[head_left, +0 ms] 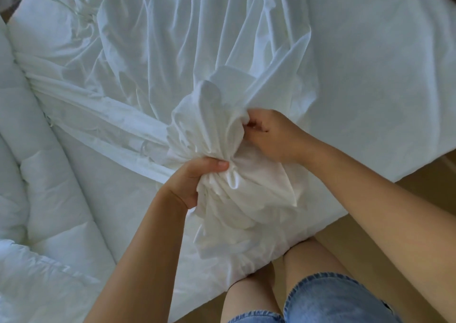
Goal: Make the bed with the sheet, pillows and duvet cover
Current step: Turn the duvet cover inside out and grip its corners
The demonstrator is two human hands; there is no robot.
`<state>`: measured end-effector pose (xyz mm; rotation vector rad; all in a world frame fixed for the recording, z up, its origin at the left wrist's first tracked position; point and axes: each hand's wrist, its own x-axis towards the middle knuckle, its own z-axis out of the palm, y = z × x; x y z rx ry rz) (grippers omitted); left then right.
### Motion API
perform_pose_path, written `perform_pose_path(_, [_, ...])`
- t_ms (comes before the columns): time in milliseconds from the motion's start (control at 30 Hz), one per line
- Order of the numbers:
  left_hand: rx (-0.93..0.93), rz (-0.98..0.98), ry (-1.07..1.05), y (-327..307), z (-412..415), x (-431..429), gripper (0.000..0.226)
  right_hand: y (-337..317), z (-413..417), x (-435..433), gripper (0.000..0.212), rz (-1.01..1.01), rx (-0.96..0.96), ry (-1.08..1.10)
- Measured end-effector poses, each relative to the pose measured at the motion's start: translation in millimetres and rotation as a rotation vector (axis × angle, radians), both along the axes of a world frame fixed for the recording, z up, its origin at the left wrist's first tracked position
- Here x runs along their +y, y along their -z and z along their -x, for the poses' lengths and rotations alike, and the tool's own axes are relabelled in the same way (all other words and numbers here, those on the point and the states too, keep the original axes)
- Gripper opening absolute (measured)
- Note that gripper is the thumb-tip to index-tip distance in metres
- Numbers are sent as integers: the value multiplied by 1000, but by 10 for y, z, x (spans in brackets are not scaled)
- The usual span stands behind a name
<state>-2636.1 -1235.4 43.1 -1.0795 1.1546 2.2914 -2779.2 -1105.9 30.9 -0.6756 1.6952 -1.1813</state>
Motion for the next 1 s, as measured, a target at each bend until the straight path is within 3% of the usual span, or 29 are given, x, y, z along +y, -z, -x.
perform_pose_path(100, [-142,4,138,-25,58,87,39,-106,129,-182,20,100,4,130])
perform_pose_path(200, [-174,28,222,-67,85,36,50,-213,202,-490,19,133,107,90])
perform_pose_path(333, [-125,41,250,-146,96,-85,34,-192,140,-790,27,51,138,29])
perform_pose_path(433, [-95,81,115,-113,24,-44,32,-79,198,-613,11,-8,138,-28])
perform_pose_path(567, [-3,79,-163,-13,-64,-34,25,-34,196,50,42,-12,104,198])
perform_pose_path(633, [3,74,-167,30,-41,-23,25,-57,33,248,55,-120,105,44])
perform_pose_path(700, [-14,60,-121,59,23,18,32,8,-153,302,40,-184,152,-100])
perform_pose_path(767, [-28,64,-86,77,77,57,35,25,-205,252,18,-163,132,13])
perform_pose_path(867, [-47,80,-3,74,131,79,32,-15,-141,144,17,7,23,206])
perform_pose_path(1000, [-91,101,74,1,214,95,37,-56,-19,-91,17,151,-188,177])
